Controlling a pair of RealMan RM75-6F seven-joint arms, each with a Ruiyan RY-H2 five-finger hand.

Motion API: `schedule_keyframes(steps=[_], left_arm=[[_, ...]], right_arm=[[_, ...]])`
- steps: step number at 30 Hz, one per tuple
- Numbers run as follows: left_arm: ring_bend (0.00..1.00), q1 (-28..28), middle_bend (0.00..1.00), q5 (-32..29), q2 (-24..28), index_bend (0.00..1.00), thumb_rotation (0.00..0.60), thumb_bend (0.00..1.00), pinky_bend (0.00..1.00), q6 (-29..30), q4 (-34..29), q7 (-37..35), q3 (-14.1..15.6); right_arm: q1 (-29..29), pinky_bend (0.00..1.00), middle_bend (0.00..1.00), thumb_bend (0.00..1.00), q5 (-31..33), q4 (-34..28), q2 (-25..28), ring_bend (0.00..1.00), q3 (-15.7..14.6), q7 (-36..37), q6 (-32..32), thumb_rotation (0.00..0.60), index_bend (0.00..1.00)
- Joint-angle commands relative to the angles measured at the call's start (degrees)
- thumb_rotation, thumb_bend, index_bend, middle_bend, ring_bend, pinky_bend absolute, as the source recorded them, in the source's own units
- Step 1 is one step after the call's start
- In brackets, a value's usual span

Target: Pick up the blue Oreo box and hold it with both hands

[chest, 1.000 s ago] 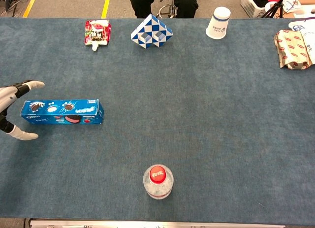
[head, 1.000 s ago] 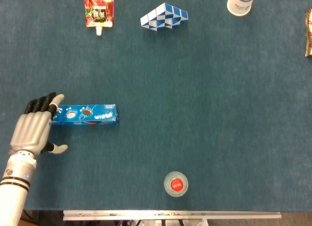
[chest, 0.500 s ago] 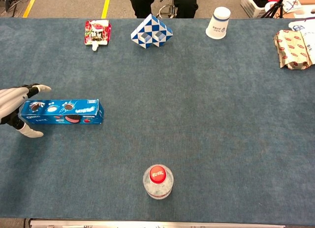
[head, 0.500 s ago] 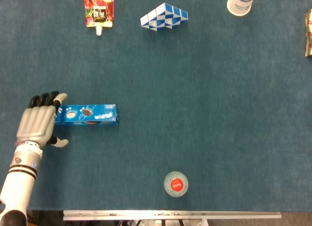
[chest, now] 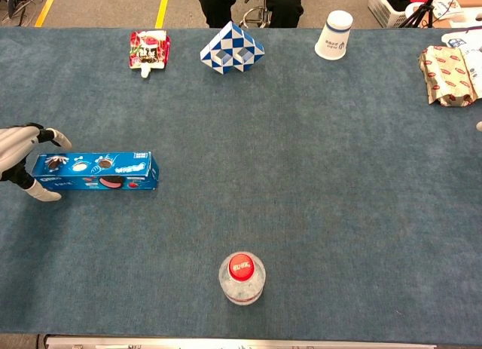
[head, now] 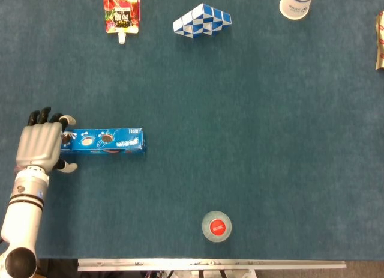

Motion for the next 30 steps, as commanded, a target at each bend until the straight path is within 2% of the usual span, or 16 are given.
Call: schedule_keyframes(steps=[1,9,18,23,30], left_arm=[[0.0,-0.7,0.23,-0.5,-0.7,0.25,0.6,0.02,0.02,-0.3,1.0,0.2,-0.3],[0.0,-2.4,0.28,-2.1,-2.0,0.3,0.6,0.02,0.03,-0.7,3.1,1.1,-0.3],[0.07,-2.8,0.37,-2.4,-2.0,0.34,0.6,0.02,0.03,0.2,2.9,0.7,0.0],[0.09,-2.8,0.38,-2.1,-2.5,0.36,0.6,0.02,0.03,0.5,3.5,0.0,0.2],[0.15,-2.1,0.46,0.0,-4.2,0.45,0.6,0.02,0.03,2.5,5.5,-1.2,0.4]], right_arm=[[0.0,0.52,0.22,0.12,0.0,0.1,-0.1,0.27,-0.1,0.0,-0.1,0.6,0.18],[-0.1,0.52,0.22,0.12,0.3,0.4,-0.3,0.27,-0.2,0.4,-0.3,0.6,0.18],[-0.1,0.52,0.22,0.12,0.3,1.0,-0.7,0.27,-0.5,0.9,-0.6,0.6,0.18],[-0.1,0.52,0.22,0.12,0.4,1.0,-0.8,0.27,-0.5,0.8,-0.8,0.6,0.18],[-0.1,0.52,0.22,0.12,0.4,1.1,-0.8,0.27,-0.6,0.9,-0.9,0.6,0.18]])
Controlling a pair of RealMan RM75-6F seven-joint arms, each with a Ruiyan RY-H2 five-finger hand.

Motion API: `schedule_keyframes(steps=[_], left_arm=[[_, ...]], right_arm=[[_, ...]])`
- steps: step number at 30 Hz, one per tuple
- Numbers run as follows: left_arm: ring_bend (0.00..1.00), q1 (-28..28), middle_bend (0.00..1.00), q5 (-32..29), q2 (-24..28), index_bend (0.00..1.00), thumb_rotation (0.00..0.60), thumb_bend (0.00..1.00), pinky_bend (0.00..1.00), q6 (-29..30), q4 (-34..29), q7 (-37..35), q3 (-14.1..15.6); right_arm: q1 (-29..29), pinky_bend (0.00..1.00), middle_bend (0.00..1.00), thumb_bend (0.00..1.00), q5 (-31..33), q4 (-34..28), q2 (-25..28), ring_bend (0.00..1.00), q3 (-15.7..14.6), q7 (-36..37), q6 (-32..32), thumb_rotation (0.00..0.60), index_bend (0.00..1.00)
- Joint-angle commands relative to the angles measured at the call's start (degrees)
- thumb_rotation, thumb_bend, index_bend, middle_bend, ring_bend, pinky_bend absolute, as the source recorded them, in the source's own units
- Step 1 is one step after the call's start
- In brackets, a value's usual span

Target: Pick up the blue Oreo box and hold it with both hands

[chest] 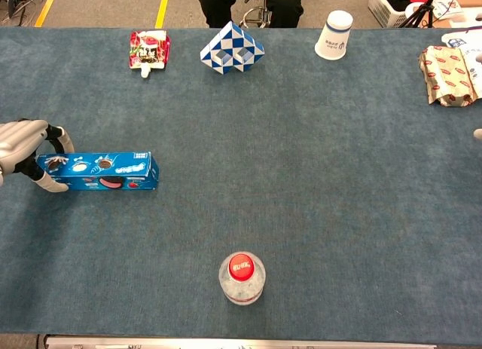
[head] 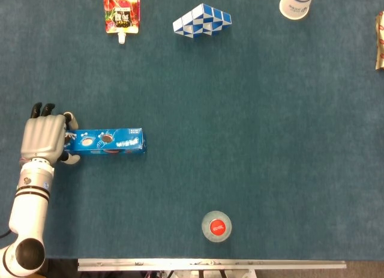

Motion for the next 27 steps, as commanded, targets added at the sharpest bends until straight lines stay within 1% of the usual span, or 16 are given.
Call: schedule_keyframes(steps=[1,12,18,27], left_arm=[[0.16,0.5,0.48,1.1,-0.8,0.46,0.6,0.02,0.03,1.2,0.8,-0.5,0.1],[0.26,1.5,0.64,2.7,-1.4,0.61,0.6,0.02,0.07,2.7,1.6,-1.3,0.3],[0.29,2.2,0.67,4.1,-0.3,0.63,0.6,0.02,0.09,3.4,0.0,-1.9,0.3],[0.29,2.4,0.67,5.7,2.6,0.64,0.6,0.02,0.09,4.9,-5.7,-2.1,-0.7]], right_arm=[[0.0,0.52,0.22,0.12,0.0,0.0,0.0,0.27,0.0,0.0,0.0,0.6,0.18],[0.0,0.52,0.22,0.12,-0.1,-0.1,0.0,0.27,0.0,0.0,0.1,0.6,0.18],[0.0,0.52,0.22,0.12,-0.1,-0.2,0.0,0.27,0.1,0.1,0.2,0.6,0.18],[0.0,0.52,0.22,0.12,-0.5,-0.6,0.0,0.27,0.5,0.3,1.1,0.6,0.18]])
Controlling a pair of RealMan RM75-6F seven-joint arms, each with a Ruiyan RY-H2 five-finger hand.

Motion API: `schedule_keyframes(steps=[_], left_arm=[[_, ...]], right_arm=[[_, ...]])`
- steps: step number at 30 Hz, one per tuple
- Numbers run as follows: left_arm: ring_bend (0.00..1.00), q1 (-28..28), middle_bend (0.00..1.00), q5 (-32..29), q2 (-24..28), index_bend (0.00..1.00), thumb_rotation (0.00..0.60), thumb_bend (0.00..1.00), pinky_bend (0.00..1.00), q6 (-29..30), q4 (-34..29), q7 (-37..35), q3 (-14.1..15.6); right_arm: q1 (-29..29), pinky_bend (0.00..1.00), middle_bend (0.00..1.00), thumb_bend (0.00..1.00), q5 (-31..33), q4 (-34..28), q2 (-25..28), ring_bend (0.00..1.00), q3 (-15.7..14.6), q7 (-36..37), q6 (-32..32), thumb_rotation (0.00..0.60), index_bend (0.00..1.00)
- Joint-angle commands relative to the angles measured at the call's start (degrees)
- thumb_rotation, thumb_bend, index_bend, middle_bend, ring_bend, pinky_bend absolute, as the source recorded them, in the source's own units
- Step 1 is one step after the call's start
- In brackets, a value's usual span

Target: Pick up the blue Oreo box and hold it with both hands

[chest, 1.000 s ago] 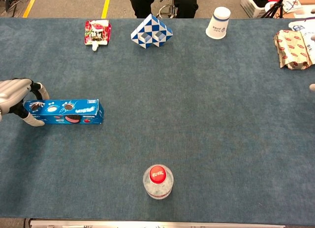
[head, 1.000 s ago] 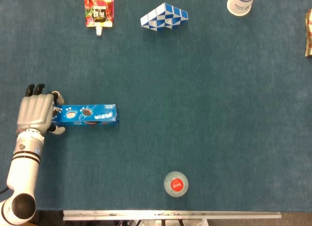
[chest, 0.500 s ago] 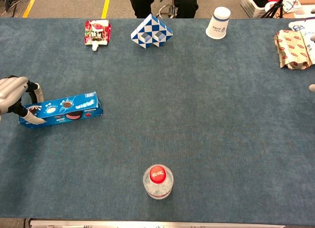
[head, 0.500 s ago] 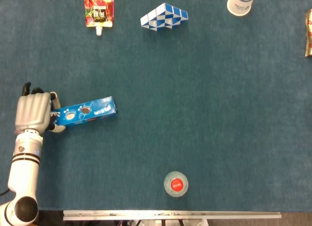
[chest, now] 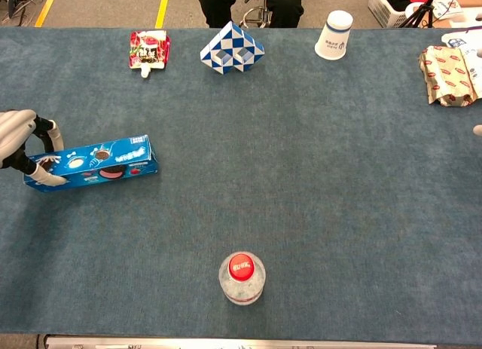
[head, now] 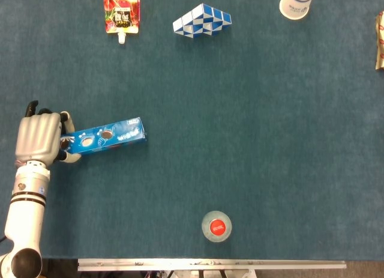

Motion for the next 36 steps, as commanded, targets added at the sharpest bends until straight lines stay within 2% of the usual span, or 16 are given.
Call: schedule_keyframes(steps=[1,8,13,19,27,36], left_arm=[[0.29,0.1,0.67,0.4,1.0,0.64,0.6,0.02,0.09,0.7,-2.0,-0.3,-0.7],[0.29,-0.8,0.68,0.3,1.3,0.64,0.6,0.02,0.09,1.0,-6.0,0.2,-2.1],[0.29,-2.6,0.68,-0.1,-0.2,0.64,0.6,0.02,0.09,0.3,-6.8,1.6,-3.3],[0.29,-5.5,0.68,-1.4,-2.9,0.64,0.6,0.02,0.09,-0.6,-6.4,3.4,-5.2],[0.29,-8.9,0.68,-3.0,-6.2,0.64,0.6,0.06,0.09,-1.0,-5.6,6.0,-6.8],[0.29,-11.5,0.68,-6.8,-9.8,0.64,0.6,0.06,0.09,-0.7,-3.2,7.6,-8.2]], right_arm=[[0.0,0.52,0.22,0.12,-0.3,-0.3,0.0,0.27,0.2,0.2,0.4,0.6,0.18],[0.8,0.52,0.23,0.12,-1.8,-1.9,0.2,0.27,0.5,1.2,0.8,0.6,0.18],[2.7,0.52,0.23,0.12,-3.8,-3.7,-0.1,0.27,0.5,0.6,-0.3,0.6,0.18],[5.5,0.52,0.23,0.1,-6.0,-5.1,-2.0,0.27,0.5,0.3,-2.3,0.6,0.18],[9.1,0.52,0.23,0.0,-9.0,-5.4,-5.9,0.28,0.3,1.1,-4.3,0.6,0.18],[12.0,0.48,0.2,0.0,-10.6,-5.8,-9.7,0.24,-0.6,1.0,-6.6,0.6,0.18]])
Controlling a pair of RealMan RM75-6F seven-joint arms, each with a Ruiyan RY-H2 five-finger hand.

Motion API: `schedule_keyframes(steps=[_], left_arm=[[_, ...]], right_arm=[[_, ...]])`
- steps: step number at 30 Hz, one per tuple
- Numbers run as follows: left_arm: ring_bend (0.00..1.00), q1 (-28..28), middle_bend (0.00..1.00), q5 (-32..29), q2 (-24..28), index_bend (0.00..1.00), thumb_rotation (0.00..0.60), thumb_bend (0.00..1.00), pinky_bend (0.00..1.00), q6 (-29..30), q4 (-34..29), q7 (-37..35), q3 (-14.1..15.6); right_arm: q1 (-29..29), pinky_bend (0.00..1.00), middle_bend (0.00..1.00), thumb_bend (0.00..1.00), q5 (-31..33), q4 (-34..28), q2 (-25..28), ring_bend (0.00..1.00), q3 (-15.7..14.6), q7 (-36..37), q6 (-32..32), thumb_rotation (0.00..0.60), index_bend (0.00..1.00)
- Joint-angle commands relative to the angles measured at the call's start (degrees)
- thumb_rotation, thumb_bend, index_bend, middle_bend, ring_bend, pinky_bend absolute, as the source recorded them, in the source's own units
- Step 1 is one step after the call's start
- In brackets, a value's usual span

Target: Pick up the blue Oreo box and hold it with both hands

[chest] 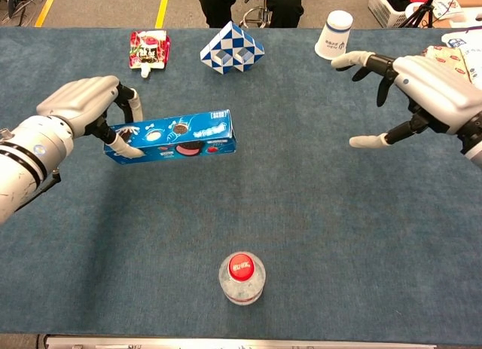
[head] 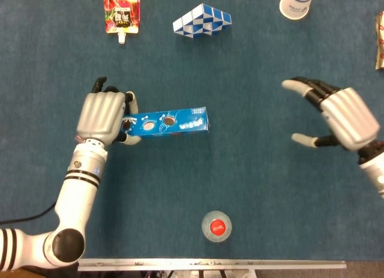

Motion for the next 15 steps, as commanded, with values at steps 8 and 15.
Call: schedule_keyframes(steps=[8,15], left_arm=[[0.29,-2.6,0.68,-3.8,-2.2,0.64,0.6,0.06,0.09,0.2,1.2,1.1,-1.7],[0.29,-4.0,0.68,-6.2,-2.4,0.64,0.6,0.06,0.09,0.4,-0.1,0.6,-3.5]], right_arm=[[2.6,0.45,0.18,0.0,0.0,-0.4,-3.9,0.22,-0.4,-3.0,-2.6,0.6,0.18],[4.1,0.44,0.18,0.0,0.1,1.2,-7.7,0.22,0.0,-3.6,-2.8,0.6,0.18]])
